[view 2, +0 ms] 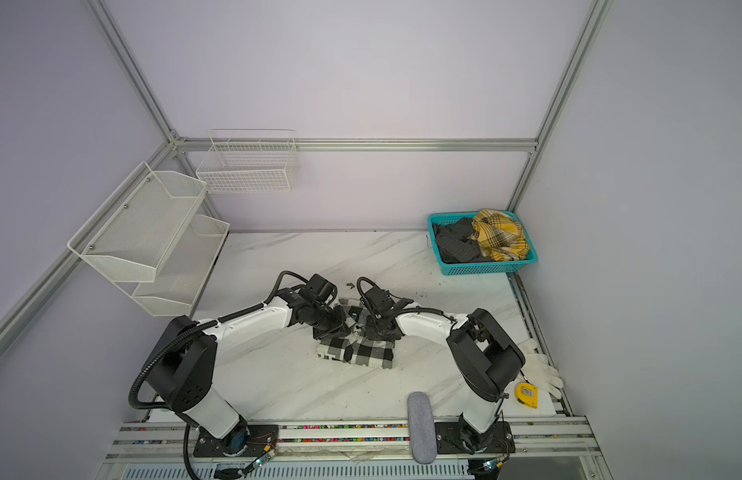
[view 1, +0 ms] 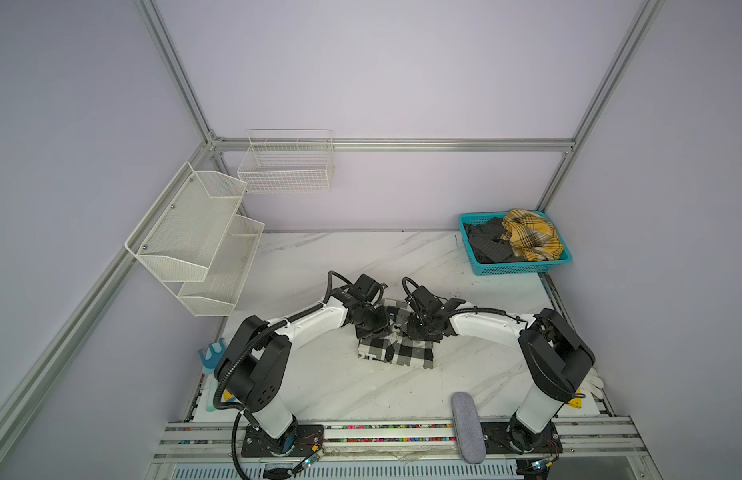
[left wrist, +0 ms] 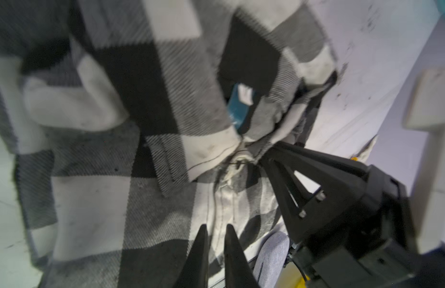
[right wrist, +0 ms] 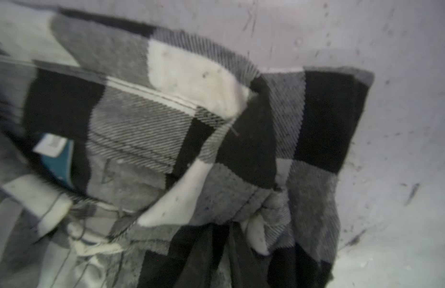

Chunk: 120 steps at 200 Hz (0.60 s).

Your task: Fold and stack the long sleeve shirts

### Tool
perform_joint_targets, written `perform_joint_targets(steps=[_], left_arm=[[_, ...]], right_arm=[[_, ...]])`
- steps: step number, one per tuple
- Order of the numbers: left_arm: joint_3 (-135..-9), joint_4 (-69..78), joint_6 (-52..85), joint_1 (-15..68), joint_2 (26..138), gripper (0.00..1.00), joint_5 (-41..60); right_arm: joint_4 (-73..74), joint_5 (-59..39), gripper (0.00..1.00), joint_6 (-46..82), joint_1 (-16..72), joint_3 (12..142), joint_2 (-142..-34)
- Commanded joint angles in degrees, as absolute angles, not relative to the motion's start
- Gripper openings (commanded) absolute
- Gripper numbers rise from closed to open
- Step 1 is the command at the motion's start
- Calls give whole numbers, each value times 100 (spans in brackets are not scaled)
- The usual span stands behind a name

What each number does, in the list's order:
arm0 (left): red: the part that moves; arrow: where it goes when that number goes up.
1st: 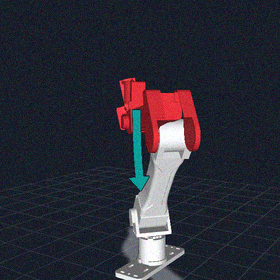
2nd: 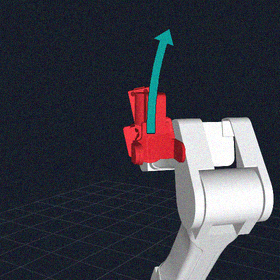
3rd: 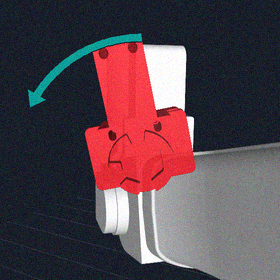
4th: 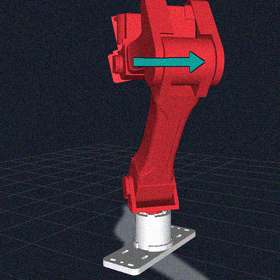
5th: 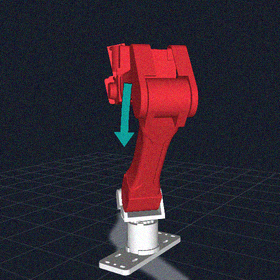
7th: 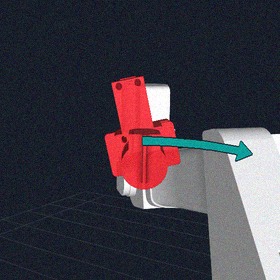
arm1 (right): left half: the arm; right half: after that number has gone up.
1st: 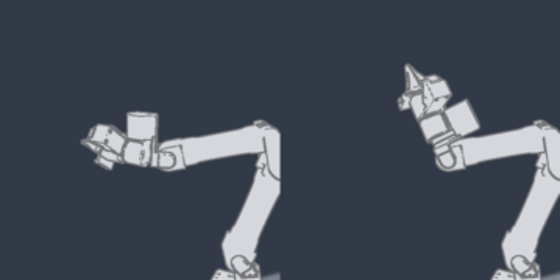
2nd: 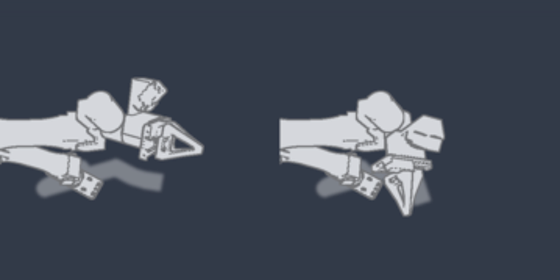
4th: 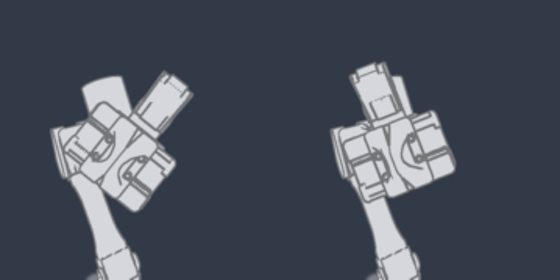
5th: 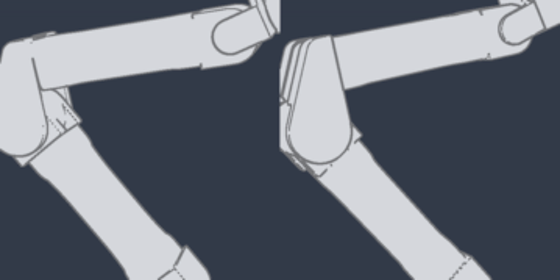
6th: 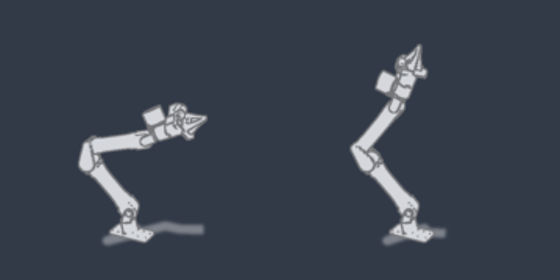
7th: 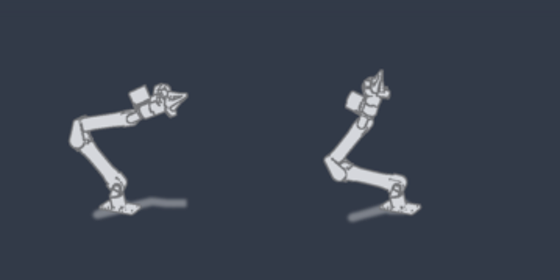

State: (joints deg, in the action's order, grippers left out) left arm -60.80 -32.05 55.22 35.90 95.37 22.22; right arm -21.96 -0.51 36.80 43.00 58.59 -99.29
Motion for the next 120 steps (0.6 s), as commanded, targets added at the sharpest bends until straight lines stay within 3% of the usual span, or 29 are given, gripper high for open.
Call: perform_joint_targets(steps=[1,51,61,76,85,120], left_arm=[[-5535,-2824,5867,3683,9628,12,2372],[-5271,-2673,5909,3587,9887,8,2232],[-5459,-2840,5838,3557,9738,14,2165],[-5887,-3259,5671,3538,9377,32,1892],[-6120,-3479,5611,3533,9164,36,1745],[-6313,-3860,5594,3377,8658,29,1640]], right_arm=[[-2069,-26,17,3793,4225,5740,-10108],[-2369,0,17,3606,4156,6312,-9956],[-2599,12,18,3578,4226,6446,-9756],[-2943,159,19,3631,4416,6507,-9395],[-3122,220,20,3722,4572,6483,-9161],[-3411,386,20,4314,5283,6181,-8670]])
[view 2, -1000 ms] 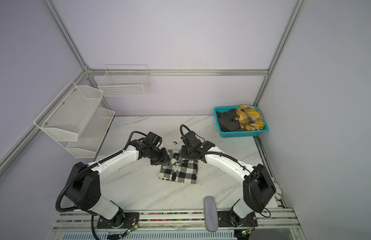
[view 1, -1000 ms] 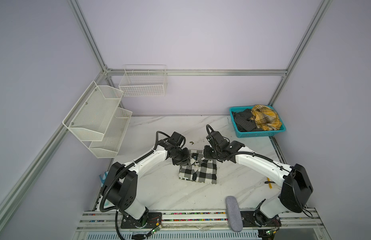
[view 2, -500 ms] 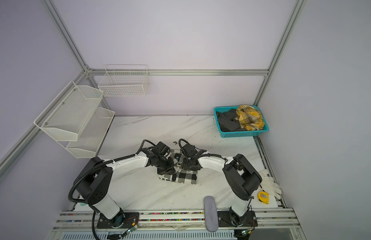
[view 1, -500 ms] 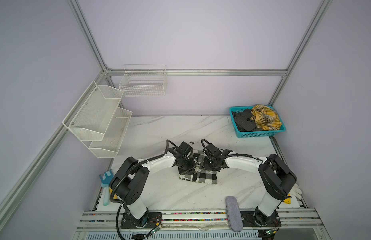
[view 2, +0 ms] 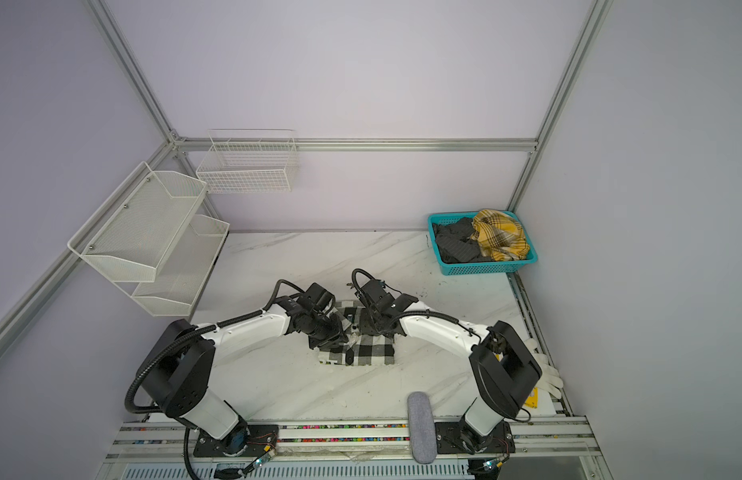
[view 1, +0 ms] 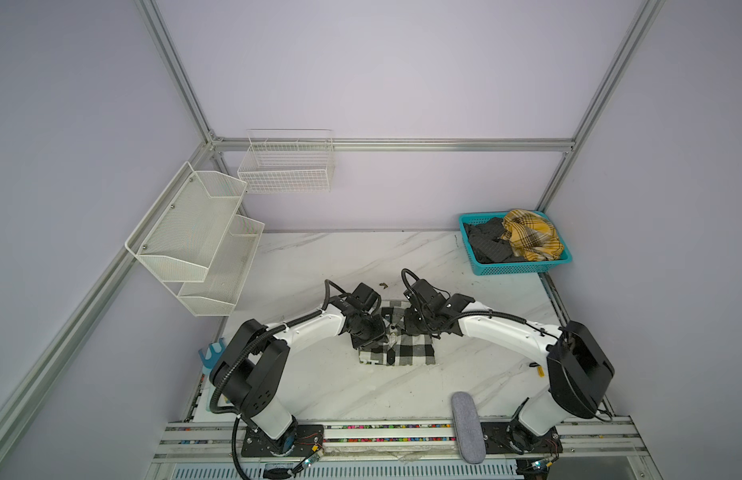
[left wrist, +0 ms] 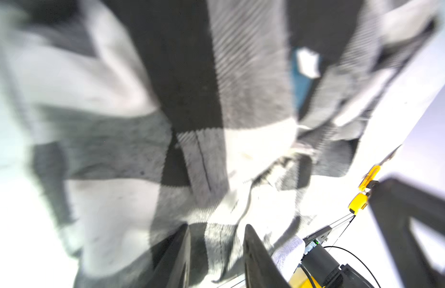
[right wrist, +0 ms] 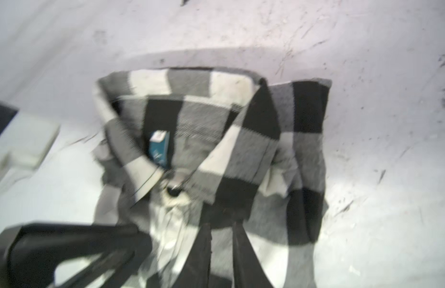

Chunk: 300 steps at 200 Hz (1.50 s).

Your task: Fold and stack the long sleeve shirts

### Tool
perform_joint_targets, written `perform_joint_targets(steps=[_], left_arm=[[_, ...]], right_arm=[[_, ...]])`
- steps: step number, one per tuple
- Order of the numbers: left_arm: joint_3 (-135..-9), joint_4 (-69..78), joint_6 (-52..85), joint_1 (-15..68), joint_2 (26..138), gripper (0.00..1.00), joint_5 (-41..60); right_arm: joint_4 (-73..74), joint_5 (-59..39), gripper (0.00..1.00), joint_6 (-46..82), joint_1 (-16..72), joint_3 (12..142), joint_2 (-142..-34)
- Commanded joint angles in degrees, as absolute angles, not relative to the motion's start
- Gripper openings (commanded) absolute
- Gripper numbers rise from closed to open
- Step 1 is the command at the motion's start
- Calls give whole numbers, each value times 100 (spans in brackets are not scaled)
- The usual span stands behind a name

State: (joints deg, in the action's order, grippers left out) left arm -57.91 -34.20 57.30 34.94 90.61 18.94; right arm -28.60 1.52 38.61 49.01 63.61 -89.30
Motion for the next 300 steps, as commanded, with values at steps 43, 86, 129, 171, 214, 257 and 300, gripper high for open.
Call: perform_joint_targets(steps=[43,86,129,171,214,257,300], left_arm=[[-5463,-3674,5752,3341,8558,21,1837],[-4852,-2969,5784,2915,9112,15,2099],[-4740,-2652,5707,2821,9595,13,2263],[-5126,-3299,5557,2821,8902,29,2028],[-5648,-3889,5519,2978,8209,21,2099],[-5438,-3703,5607,3251,8669,11,2152],[-4943,-3332,5570,3244,9238,7,2260]], right_arm=[[-2727,13,21,4599,5441,5669,-8829],[-2311,-87,21,4591,5362,5388,-9421],[-2162,-262,21,4687,5163,4948,-9360],[-2810,-62,26,4604,5163,5654,-8651],[-3212,87,25,4552,5072,5637,-8259],[-3069,114,23,4477,4970,5283,-8363],[-2586,-146,22,4327,4628,4695,-8679]])
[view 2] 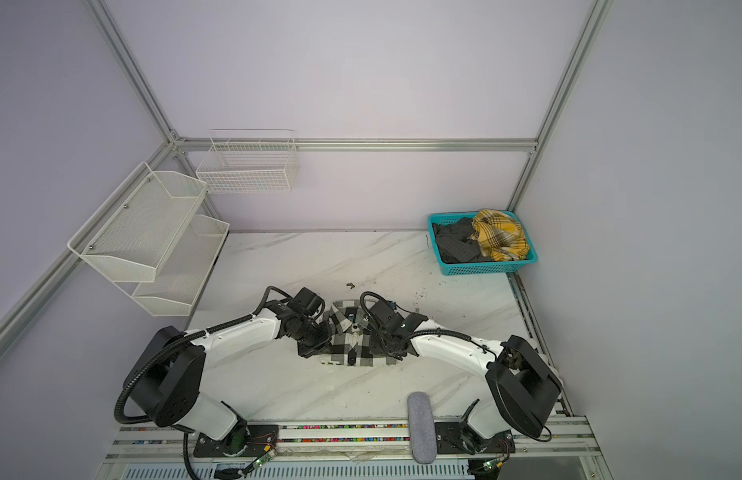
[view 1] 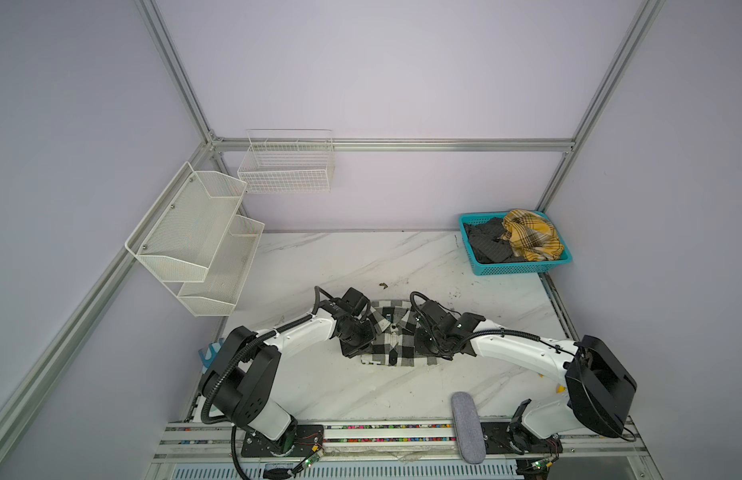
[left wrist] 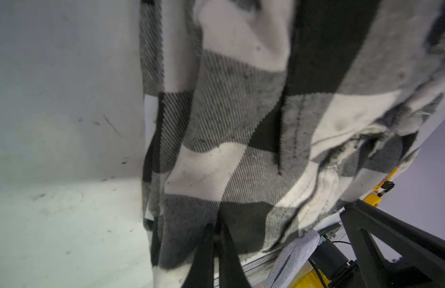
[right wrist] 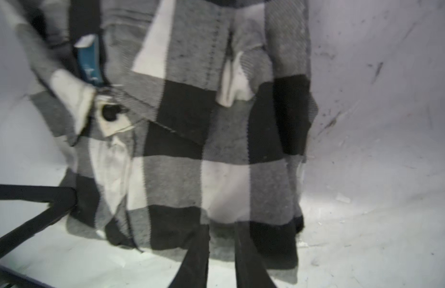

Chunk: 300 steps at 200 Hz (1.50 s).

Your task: Fold and stack the long sleeve shirts

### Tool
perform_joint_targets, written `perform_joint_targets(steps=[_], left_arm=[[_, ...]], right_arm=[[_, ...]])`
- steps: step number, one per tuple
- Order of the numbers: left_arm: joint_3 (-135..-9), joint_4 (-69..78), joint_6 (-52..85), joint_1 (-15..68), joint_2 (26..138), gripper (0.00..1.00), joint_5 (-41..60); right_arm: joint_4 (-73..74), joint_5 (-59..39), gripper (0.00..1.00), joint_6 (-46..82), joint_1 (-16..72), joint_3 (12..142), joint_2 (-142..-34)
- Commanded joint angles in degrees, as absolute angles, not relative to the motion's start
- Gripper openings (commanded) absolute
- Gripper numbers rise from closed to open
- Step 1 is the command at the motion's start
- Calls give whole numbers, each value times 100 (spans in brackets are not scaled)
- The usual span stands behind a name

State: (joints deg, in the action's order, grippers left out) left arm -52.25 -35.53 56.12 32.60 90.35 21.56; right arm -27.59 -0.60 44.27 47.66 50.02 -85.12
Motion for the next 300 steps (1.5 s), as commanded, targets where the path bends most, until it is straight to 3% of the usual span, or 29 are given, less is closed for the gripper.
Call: perform_joint_targets(steps=[1,45,66,91,148,175,216,258,300], left_arm=[[-4937,-3336,5567,3243,9251,7,2255],[-4903,-3230,5489,3173,9557,4,2150],[-5010,-3321,5450,3173,9465,10,2125],[-5312,-3738,5368,3173,8832,27,1821],[-6080,-4794,4965,2826,7737,28,1476],[-5699,-4488,4754,2037,6986,37,1632],[-4739,-3105,4740,1377,5954,62,1555],[-4781,-3100,4727,811,6736,65,2856],[-4641,-2994,4611,809,7191,67,2962]], right_arm=[[-2572,-152,22,4321,4626,4685,-8681],[-2359,-229,20,4339,4571,4422,-8831],[-2512,-179,20,4386,4569,4535,-8698],[-2988,-46,20,4206,4570,4979,-8452],[-3608,537,20,4060,4553,6051,-7767],[-3450,536,28,3943,4412,6161,-7505],[-3169,163,30,3713,4082,6124,-7719],[-2544,-348,30,3534,3858,5997,-8211],[-2075,-475,26,3512,3833,5834,-8829]])
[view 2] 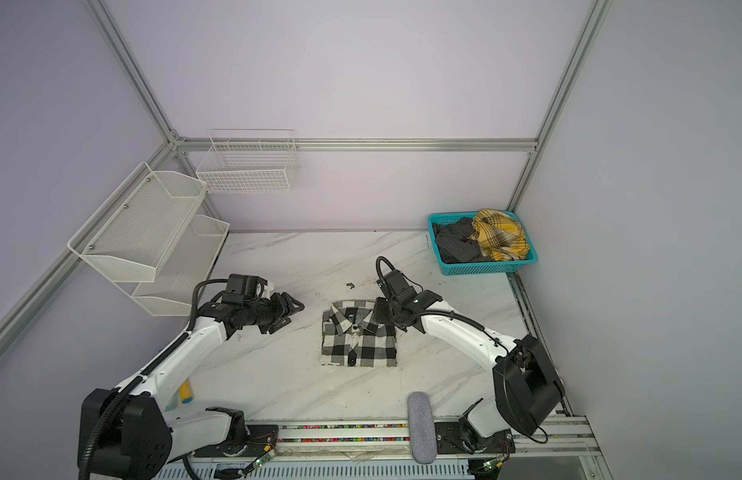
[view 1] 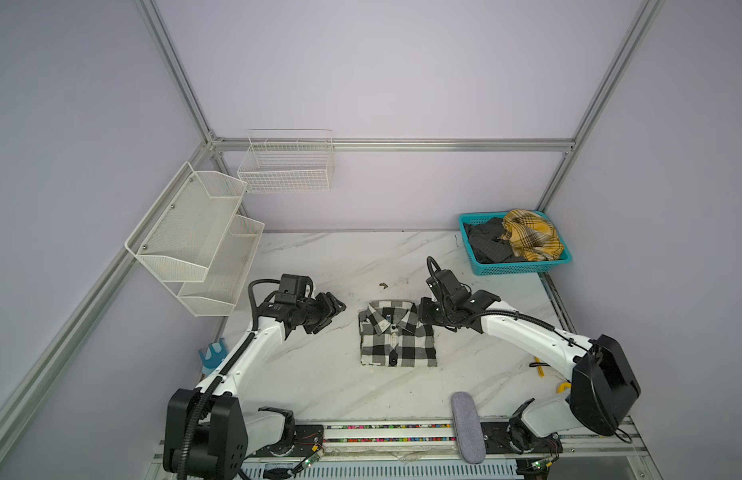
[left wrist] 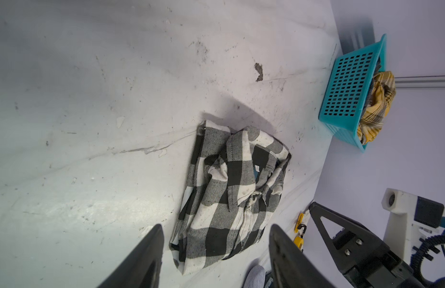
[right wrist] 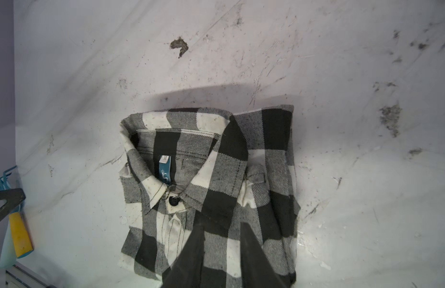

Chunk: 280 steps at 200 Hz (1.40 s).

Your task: Fold and stack the long sleeve shirts

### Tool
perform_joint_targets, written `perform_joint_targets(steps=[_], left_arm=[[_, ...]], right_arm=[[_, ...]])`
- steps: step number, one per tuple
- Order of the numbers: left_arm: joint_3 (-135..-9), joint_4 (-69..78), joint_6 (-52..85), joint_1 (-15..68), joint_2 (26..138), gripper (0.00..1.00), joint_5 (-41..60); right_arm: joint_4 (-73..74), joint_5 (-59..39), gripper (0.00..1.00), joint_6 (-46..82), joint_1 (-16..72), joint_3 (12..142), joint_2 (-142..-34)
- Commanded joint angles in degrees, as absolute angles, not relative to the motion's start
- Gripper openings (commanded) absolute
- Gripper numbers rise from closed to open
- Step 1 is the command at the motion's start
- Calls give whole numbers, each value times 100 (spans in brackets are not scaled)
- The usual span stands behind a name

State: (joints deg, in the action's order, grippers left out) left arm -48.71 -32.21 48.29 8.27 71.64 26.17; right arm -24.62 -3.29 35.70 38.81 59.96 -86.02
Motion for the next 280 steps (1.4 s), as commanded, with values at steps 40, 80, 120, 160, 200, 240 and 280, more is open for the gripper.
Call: perform_joint_targets(steps=[40,80,120,160,200,240,280], left_arm=[[-4483,-3080,4397,810,7561,70,2986],[-4329,-3084,4277,809,7773,73,2953],[-4262,-2889,4245,872,8231,75,3139],[-4180,-2326,4475,1152,8916,77,3373],[-4117,-1596,4895,1488,9435,77,3509],[-4122,-1405,5001,1512,9673,74,3542],[-4153,-1173,5000,1573,9930,63,3773]], right_arm=[[-1787,-573,25,3565,3773,5537,-9072],[-1617,-686,25,3538,3591,5277,-9242],[-1486,-771,24,3559,3494,5137,-9311],[-1455,-788,24,3573,3472,5133,-9465],[-1441,-769,24,3577,3459,5076,-9525],[-1385,-791,24,3580,3419,4990,-9558],[-1287,-853,24,3612,3401,4966,-9622]])
